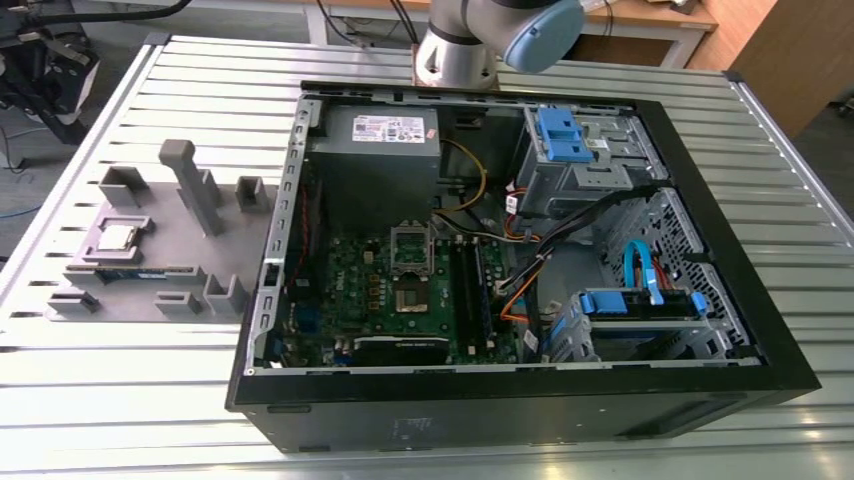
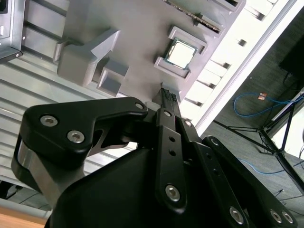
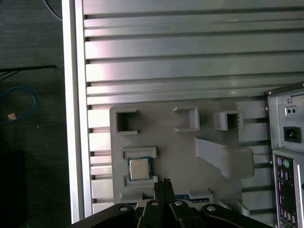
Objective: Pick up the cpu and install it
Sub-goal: 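Reach for the cpu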
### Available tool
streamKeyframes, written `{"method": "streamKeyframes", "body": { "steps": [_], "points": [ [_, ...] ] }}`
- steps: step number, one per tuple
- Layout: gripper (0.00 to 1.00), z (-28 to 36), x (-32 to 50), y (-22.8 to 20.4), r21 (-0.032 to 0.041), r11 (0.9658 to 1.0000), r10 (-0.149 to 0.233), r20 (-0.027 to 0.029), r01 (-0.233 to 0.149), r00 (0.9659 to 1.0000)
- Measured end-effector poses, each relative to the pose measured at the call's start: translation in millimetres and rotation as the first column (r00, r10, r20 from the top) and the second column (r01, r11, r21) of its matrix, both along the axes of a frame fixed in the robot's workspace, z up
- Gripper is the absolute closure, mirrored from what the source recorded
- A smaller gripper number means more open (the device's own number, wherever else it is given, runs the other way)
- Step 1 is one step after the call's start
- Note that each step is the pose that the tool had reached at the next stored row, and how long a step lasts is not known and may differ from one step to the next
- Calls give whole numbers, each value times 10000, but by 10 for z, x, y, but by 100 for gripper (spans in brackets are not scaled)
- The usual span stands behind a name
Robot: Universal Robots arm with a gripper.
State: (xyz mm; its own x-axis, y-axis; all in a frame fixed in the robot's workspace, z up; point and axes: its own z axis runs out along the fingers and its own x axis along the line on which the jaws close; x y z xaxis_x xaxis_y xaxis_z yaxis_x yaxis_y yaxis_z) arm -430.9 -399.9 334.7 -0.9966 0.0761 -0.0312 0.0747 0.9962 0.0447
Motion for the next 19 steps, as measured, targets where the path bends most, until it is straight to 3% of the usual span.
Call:
{"method": "streamKeyframes", "body": {
  "steps": [13,19],
  "points": [
    [89,-222,-28,-1,-3,10000,-1,0,1,10000],
    [89,-293,-29,-19,-3,10000,-1,-1,1,10000]
  ]
}}
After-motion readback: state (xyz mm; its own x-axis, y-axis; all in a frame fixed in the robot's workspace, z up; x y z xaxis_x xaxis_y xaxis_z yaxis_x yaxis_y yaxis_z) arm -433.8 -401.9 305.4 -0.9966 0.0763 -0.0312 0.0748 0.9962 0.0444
